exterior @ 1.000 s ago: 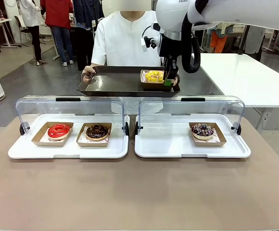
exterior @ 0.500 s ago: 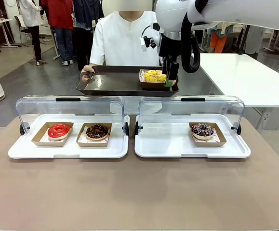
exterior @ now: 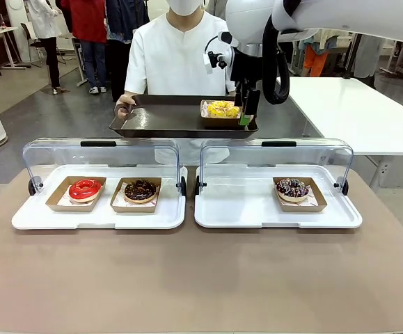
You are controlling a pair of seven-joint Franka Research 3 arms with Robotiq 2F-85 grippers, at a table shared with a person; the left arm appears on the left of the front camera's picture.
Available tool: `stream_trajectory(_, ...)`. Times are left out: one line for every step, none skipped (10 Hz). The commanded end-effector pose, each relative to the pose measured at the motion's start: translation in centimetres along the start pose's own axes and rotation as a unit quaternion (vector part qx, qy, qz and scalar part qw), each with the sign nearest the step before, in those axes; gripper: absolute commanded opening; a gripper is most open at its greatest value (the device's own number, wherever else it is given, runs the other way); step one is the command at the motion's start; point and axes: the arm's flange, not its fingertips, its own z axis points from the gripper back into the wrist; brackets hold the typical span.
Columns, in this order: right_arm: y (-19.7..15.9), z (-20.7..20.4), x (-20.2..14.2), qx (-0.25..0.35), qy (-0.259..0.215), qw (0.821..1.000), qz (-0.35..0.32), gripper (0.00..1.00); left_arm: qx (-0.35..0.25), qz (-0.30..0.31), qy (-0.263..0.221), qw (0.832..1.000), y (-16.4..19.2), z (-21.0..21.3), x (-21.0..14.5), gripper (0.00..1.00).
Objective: Provide the desired donut to the person.
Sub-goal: Place the picked Paper togo box onto the Handle tray extended by the person.
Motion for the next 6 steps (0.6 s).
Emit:
stream_trajectory(4.4, 1.7, -2.5, 0.015, 0.007, 1.0, 0.018, 1.0, -0.001, -0.002, -0.006, 1.0, 0.0, 0.1, 0.0, 1.0)
stream_trajectory(6.1, 2.8, -4.0, 0.011, -0.005, 1.0, 0.018, 1.0, -0.001, -0.002, -0.006, 1.0, 0.0, 0.1, 0.0, 1.0)
stream_trajectory(7.7, 3.5, -5.3, 0.01, -0.018, 1.0, 0.017, 1.0, -0.001, -0.002, -0.006, 1.0, 0.0, 0.1, 0.0, 1.0)
stream_trajectory(9.2, 3.5, -6.4, 0.008, -0.016, 1.0, 0.017, 1.0, -0.001, -0.002, -0.006, 1.0, 0.0, 0.1, 0.0, 1.0)
stream_trajectory(10.7, 3.0, -7.3, 0.007, -0.019, 1.0, 0.018, 1.0, -0.001, -0.002, -0.006, 1.0, 0.0, 0.1, 0.0, 1.0)
stream_trajectory(11.7, 2.3, -7.9, 0.009, -0.015, 1.0, 0.017, 1.0, -0.001, -0.002, -0.006, 1.0, 0.0, 0.1, 0.0, 1.0)
